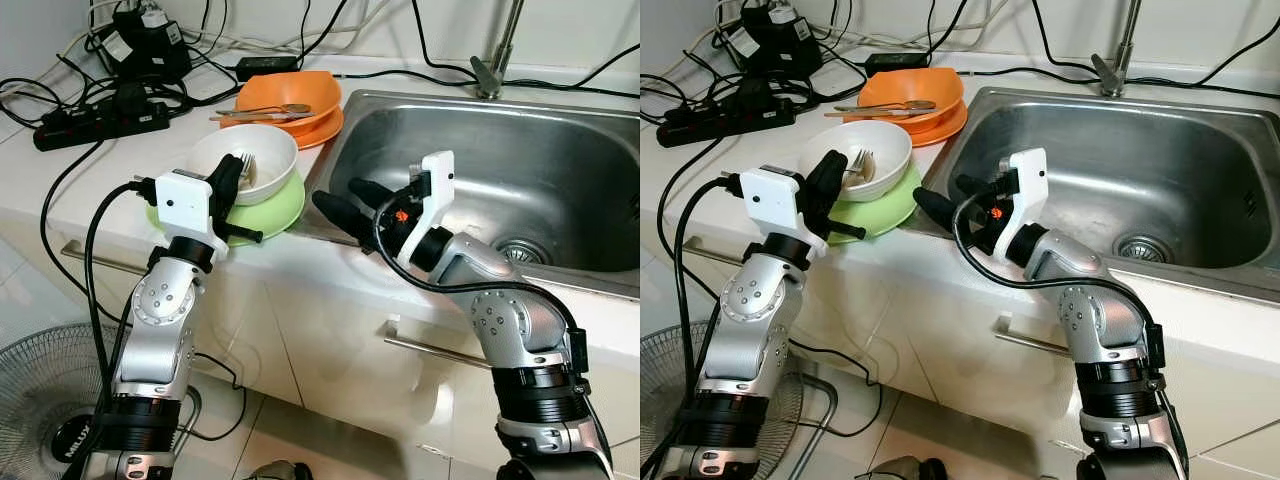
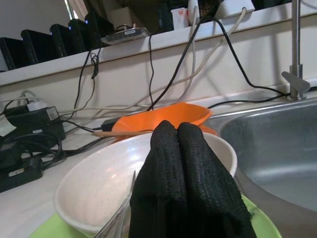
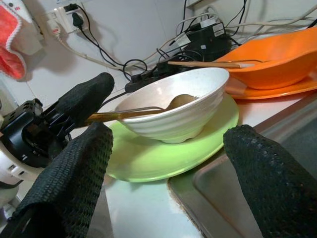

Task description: Kitchen organization

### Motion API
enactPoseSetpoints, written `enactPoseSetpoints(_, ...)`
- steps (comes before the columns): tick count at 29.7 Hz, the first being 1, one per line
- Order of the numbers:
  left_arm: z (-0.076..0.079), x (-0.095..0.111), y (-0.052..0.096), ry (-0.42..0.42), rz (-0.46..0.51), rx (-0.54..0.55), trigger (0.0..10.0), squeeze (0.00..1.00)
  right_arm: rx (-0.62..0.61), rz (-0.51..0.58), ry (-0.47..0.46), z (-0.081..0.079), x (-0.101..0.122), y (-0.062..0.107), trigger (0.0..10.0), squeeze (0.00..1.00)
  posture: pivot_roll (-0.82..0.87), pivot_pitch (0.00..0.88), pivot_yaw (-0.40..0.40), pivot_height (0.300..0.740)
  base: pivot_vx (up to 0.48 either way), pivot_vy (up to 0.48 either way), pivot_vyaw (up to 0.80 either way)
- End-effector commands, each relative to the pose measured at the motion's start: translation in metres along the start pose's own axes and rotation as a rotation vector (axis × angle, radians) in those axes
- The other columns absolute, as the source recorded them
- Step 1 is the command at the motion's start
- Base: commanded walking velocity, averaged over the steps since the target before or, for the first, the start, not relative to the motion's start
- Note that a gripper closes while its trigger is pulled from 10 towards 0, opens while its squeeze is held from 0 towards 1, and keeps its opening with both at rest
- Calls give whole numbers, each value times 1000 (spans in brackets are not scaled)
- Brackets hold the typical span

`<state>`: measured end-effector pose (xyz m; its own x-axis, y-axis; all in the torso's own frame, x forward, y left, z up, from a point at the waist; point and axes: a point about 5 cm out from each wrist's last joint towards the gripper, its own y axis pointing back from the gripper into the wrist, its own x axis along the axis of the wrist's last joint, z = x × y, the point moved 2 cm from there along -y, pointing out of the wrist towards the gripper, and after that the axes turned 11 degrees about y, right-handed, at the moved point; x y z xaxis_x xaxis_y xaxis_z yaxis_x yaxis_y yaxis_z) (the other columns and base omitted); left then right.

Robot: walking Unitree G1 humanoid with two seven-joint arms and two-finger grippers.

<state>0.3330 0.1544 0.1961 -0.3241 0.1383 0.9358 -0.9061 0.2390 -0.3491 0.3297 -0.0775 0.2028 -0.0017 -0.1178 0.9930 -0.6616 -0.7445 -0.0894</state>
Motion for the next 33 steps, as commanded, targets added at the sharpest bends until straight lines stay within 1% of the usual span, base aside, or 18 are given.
enactPoseSetpoints(1, -2, 9, -5, 3, 24, -4, 0, 0, 23, -6, 3, -5, -1, 0, 10000, 0, -14, 56, 125, 740, 0, 0, 0)
enactPoseSetpoints(4, -2, 17, -8, 4, 48, -6, 0, 0, 18, -5, 4, -4, 0, 0, 10000, 0, -15, 55, 127, 740, 0, 0, 0)
enactPoseSetpoints(6, 0, 33, -15, 12, 92, -15, 0, 0, 10, -2, 3, -3, 0, -1, 10000, 0, -16, 55, 127, 740, 0, 0, 0)
enactPoseSetpoints(9, 2, 42, -18, 17, 118, -23, 0, 0, 5, -2, 5, -2, 0, -1, 10000, 0, -16, 55, 127, 740, 0, 0, 0)
enactPoseSetpoints(16, 18, 74, -26, 78, 217, -93, 0, 0, -16, -2, 3, 1, 0, -1, 10000, 0, -14, 53, 122, 740, 0, 0, 0)
enactPoseSetpoints(18, 24, 82, -28, 199, 242, -127, 0, 0, -27, 0, 1, 3, 0, -2, 10000, 0, -12, 51, 121, 740, 0, 0, 0)
enactPoseSetpoints(19, 24, 82, -28, 199, 242, -127, 0, 0, -27, 0, 1, 3, 0, -2, 10000, 0, -12, 51, 121, 740, 0, 0, 0)
enactPoseSetpoints(20, 26, 84, -30, 301, 244, -137, 0, 0, -33, 1, -3, 4, 0, -3, 10000, 0, -10, 50, 121, 740, 0, 0, 0)
enactPoseSetpoints(21, 23, 85, -32, 601, 245, -124, 0, 0, -54, 10, -22, 6, 0, -4, 10000, 0, -10, 48, 123, 740, 0, 0, 0)
enactPoseSetpoints(22, 23, 85, -32, 601, 245, -124, 0, 0, -54, 10, -22, 6, 0, -4, 10000, 0, -10, 48, 123, 740, 0, 0, 0)
enactPoseSetpoints(23, 22, 83, -33, 707, 237, -132, 0, 0, -66, 17, -38, 7, 1, -5, 10000, 0, -10, 48, 123, 740, 0, 0, 0)
enactPoseSetpoints(25, 22, 82, -32, 786, 232, -149, 0, 0, -89, 29, -79, 9, 2, -7, 10000, 0, -11, 46, 124, 740, 0, 0, 0)
enactPoseSetpoints(27, 26, 80, -31, 878, 225, -178, 0, 0, -159, 75, -244, 18, 8, -9, 10000, 0, -14, 47, 123, 740, 0, 0, 0)
enactPoseSetpoints(28, 26, 80, -31, 878, 225, -178, 0, 0, -159, 75, -244, 18, 8, -9, 10000, 0, -14, 47, 123, 740, 0, 0, 0)
enactPoseSetpoints(30, 31, 78, -32, 995, 213, -196, 0, 0, -198, 138, -357, 24, 16, -11, 10000, 0, -17, 48, 125, 740, 0, 0, 0)
enactPoseSetpoints(31, 31, 78, -32, 995, 213, -196, 0, 0, -198, 138, -357, 24, 16, -11, 10000, 0, -17, 48, 125, 740, 0, 0, 0)
enactPoseSetpoints(32, 32, 76, -32, 1064, 199, -207, 0, 0, -215, 162, -392, 27, 19, -12, 10000, 0, -19, 50, 128, 740, 0, 0, 0)
enactPoseSetpoints(33, 32, 68, -31, 1186, 162, -221, 0, 0, -249, 198, -453, 32, 20, -13, 10000, 0, -18, 51, 128, 740, 0, 0, 0)
